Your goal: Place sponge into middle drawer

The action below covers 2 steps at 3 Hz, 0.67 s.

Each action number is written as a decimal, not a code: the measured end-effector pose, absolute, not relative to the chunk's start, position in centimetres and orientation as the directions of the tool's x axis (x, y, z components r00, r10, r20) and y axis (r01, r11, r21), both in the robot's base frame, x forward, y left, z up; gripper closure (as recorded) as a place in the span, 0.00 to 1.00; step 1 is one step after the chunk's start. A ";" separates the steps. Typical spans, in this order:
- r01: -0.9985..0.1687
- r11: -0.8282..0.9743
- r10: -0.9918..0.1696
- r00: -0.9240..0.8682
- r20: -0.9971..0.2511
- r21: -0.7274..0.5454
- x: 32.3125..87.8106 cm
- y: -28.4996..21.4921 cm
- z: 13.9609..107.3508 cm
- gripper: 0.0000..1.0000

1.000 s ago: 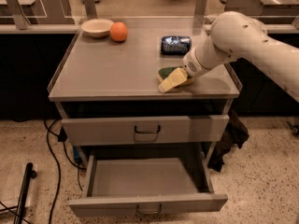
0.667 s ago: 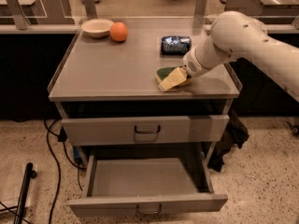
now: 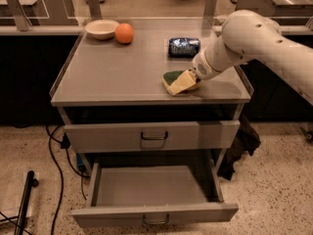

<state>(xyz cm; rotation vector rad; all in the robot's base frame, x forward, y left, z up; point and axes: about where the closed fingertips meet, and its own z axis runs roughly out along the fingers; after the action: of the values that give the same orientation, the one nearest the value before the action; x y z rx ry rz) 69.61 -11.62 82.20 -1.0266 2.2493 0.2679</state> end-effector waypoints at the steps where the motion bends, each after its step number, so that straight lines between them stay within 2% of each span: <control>1: -0.771 0.632 -0.626 -0.449 -0.638 -0.079 67.7 -12.6 84.1 1.00; 2: -0.828 0.560 -0.652 -0.415 -0.634 -0.034 63.8 -14.0 86.2 1.00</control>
Offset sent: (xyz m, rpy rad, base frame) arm -0.1048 -0.0520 0.0783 0.0653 0.0525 0.2357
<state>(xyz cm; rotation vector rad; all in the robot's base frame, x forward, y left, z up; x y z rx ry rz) 63.85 -13.96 86.19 -1.1824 2.1941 0.3806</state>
